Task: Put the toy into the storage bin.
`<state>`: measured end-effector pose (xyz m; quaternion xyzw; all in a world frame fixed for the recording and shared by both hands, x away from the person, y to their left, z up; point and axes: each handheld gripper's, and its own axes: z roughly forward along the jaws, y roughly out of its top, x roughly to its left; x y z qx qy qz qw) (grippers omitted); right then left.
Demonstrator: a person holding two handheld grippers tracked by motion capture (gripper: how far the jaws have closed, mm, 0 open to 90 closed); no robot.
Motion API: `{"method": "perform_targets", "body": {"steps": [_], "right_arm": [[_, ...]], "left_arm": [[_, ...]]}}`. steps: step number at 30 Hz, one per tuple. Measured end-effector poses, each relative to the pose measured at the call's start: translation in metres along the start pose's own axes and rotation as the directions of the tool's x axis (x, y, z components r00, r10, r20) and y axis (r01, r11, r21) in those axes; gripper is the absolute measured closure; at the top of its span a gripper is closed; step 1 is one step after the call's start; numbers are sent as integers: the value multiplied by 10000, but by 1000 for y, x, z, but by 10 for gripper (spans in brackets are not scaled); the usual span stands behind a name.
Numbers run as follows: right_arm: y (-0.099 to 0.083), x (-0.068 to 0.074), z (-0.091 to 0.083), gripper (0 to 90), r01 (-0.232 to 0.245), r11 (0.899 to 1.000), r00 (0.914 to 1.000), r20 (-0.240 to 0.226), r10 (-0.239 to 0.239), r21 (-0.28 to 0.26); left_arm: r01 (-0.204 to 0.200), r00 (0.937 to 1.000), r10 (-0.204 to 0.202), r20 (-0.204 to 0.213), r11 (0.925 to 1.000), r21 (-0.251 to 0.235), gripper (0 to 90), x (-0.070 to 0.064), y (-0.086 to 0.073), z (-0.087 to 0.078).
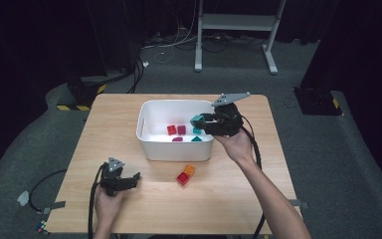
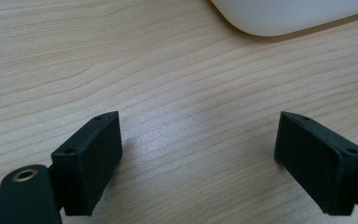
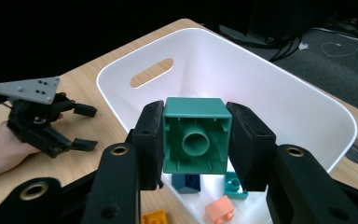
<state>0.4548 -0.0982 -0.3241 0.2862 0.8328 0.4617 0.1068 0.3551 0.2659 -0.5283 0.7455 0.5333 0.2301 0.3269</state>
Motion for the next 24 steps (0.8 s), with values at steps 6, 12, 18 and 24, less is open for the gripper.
{"method": "perform_targets", "body": {"steps": [6, 12, 18, 24], "right_arm": [[5, -7, 16, 589, -12, 9999, 9999, 163, 9, 158], [8, -12, 29, 587, -130, 9994, 9993, 353, 118, 320], [8, -18, 39, 584, -355, 9981, 9976, 619, 324, 499], [5, -24, 47, 528, -490, 9955, 9958, 810, 424, 811]], "left_arm": [[7, 10000, -7, 2, 10000, -3, 151, 0, 0, 0], [10, 10000, -10, 1, 10000, -8, 151, 0, 0, 0], [33, 10000, -33, 0, 10000, -23, 151, 0, 0, 0], [14, 10000, -14, 5, 10000, -10, 151, 0, 0, 0]]}}
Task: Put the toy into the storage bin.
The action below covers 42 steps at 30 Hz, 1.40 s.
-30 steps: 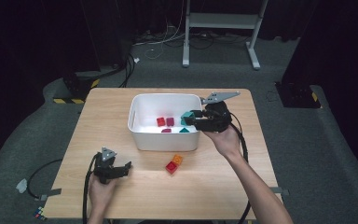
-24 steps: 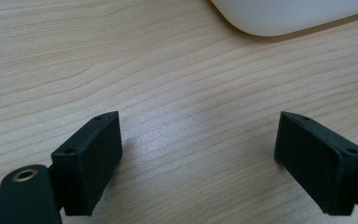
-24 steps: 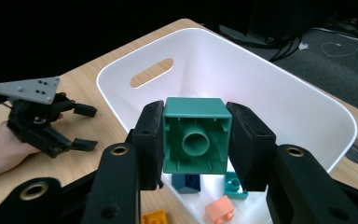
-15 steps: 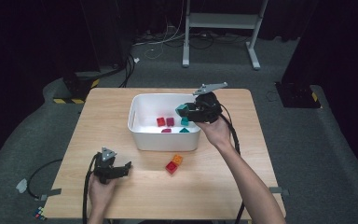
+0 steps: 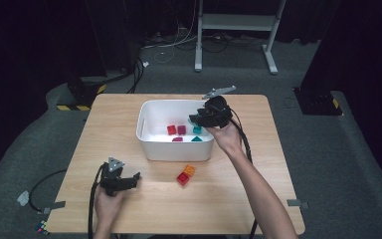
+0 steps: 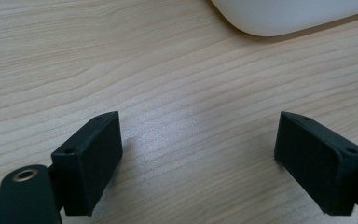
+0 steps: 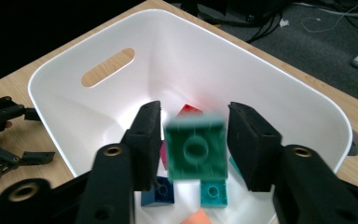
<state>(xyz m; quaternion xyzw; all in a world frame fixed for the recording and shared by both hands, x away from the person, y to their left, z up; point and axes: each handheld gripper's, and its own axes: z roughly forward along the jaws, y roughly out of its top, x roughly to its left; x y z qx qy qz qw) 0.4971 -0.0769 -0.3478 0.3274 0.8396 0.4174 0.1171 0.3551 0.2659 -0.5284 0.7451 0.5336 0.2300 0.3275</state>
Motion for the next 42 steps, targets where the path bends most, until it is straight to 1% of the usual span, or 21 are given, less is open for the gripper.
{"method": "perform_targets", "body": {"steps": [6, 8, 17, 20, 26, 34, 42], "right_arm": [[-3, -1, 0, 502, -47, 10000, 10000, -7, 47, -56], [-4, -2, -2, 497, -110, 9999, 9999, -48, 110, -113], [-12, -7, -12, 475, -231, 9992, 9997, 32, 232, -318], [-14, -6, -17, 471, -189, 9992, 9998, 27, 190, -352], [-16, -2, -27, 470, -15, 9978, 10000, -36, 12, -662], [-21, 2, -34, 470, 120, 9966, 9998, -119, -130, -815], [-26, 7, -45, 469, 255, 9939, 9993, -226, -281, -1072]], "left_arm": [[-6, 10000, 6, -12, 10000, 3, 151, 0, 0, 0], [-9, 10000, 9, -1, 10000, 5, 151, 0, 0, 0], [-10, 10000, 10, -2, 10000, 6, 151, 0, 0, 0], [-11, 10000, 11, -3, 10000, 6, 151, 0, 0, 0], [-11, 10000, 11, -1, 10000, 6, 151, 0, 0, 0], [-12, 10000, 12, -1, 10000, 8, 151, 0, 0, 0], [-14, 10000, 14, -5, 10000, 4, 151, 0, 0, 0]]}}
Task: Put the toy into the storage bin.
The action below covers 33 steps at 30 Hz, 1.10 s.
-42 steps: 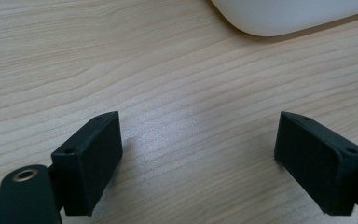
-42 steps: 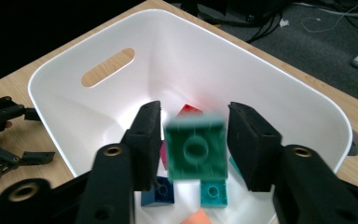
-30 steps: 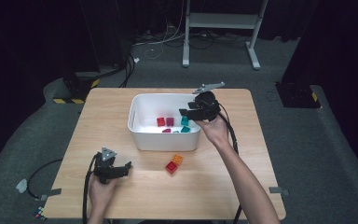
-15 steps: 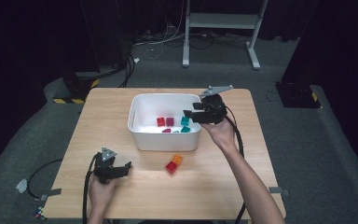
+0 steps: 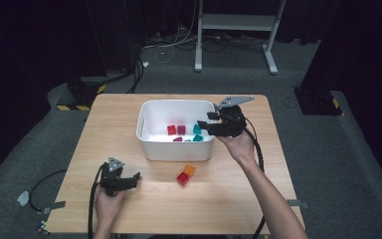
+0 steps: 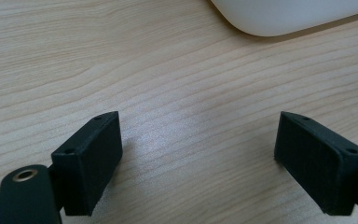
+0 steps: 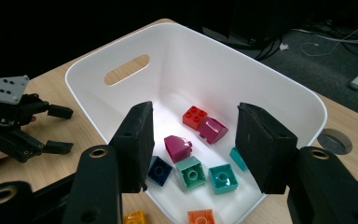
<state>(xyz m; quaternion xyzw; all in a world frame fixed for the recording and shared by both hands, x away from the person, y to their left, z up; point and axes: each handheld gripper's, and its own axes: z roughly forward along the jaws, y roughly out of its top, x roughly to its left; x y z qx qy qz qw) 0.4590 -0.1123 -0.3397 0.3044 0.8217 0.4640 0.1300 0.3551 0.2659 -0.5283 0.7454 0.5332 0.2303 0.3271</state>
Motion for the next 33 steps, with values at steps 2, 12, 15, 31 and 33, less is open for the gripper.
{"method": "perform_targets", "body": {"steps": [2, 12, 15, 31, 33], "right_arm": [[-1, 1, -3, 468, 9, 10000, 10000, 5, -9, -13], [-14, 5, -14, 466, 47, 9997, 9999, -117, -50, -252], [-18, 7, -18, 466, 69, 9994, 9998, -171, -75, -337], [-51, 19, -32, 452, 24, 9980, 9992, -390, -49, -635], [-57, 21, -31, 452, 39, 9984, 9993, -359, -59, -556]], "left_arm": [[-2, 10000, 2, 1, 10000, 3, 151, 0, 0, 0], [10, 10000, -10, -3, 10000, -11, 150, 0, 0, 0], [49, 10000, -49, 3, 10000, -40, 151, 0, 0, 0], [47, 10000, -47, 2, 10000, -40, 150, 0, 0, 0], [59, 10000, -59, 6, 10000, -40, 150, -1, 0, 0]]}}
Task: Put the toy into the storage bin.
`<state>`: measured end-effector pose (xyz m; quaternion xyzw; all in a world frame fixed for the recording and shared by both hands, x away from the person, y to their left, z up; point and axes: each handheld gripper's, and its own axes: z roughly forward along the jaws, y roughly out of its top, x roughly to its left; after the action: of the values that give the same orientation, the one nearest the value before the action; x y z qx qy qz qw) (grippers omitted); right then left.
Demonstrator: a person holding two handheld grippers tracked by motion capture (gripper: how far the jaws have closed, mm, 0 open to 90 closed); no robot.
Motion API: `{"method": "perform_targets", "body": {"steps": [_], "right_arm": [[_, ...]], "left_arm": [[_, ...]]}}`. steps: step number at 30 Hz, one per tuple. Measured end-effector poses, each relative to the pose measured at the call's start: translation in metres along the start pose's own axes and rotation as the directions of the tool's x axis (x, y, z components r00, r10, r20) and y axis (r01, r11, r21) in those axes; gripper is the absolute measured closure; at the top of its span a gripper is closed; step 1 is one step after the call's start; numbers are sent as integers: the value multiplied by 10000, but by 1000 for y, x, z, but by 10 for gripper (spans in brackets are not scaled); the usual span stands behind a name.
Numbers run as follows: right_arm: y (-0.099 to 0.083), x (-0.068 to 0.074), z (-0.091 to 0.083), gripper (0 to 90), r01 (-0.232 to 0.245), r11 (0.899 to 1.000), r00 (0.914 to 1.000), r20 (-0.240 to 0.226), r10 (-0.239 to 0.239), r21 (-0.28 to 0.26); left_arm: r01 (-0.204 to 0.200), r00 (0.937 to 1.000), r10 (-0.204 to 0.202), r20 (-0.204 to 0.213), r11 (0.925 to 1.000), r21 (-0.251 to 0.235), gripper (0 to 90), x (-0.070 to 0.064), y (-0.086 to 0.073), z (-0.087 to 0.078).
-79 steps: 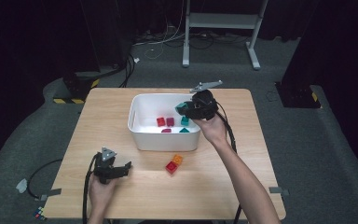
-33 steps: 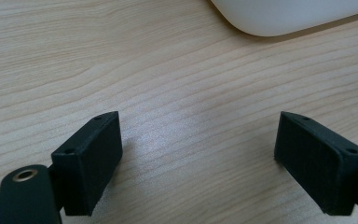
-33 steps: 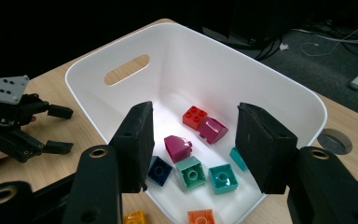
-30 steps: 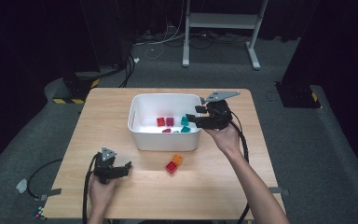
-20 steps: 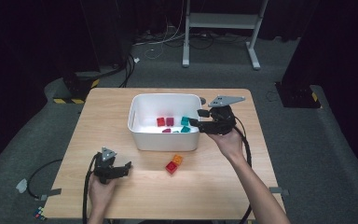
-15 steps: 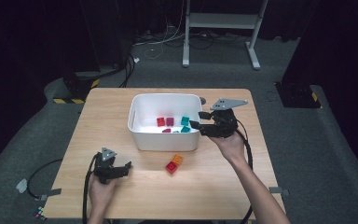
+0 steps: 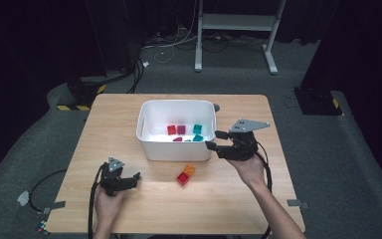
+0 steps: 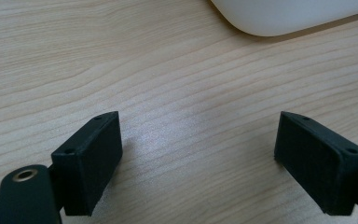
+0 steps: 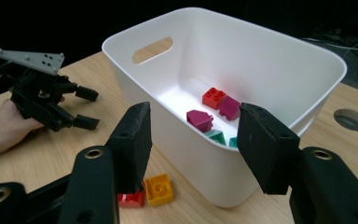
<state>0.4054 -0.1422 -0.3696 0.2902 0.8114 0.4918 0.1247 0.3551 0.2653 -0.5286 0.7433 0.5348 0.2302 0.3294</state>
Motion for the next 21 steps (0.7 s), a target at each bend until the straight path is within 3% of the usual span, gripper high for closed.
{"method": "perform_targets", "body": {"steps": [15, 21], "right_arm": [[-41, 10, 18, 452, -71, 9993, 9999, 76, 68, 380], [-56, 11, 28, 451, -354, 9983, 9994, 60, 352, 462]], "left_arm": [[-20, 10000, 20, -9, 10000, 2, 150, 0, 0, 0], [-20, 10000, 20, -9, 10000, 2, 150, 0, 0, 0]]}}
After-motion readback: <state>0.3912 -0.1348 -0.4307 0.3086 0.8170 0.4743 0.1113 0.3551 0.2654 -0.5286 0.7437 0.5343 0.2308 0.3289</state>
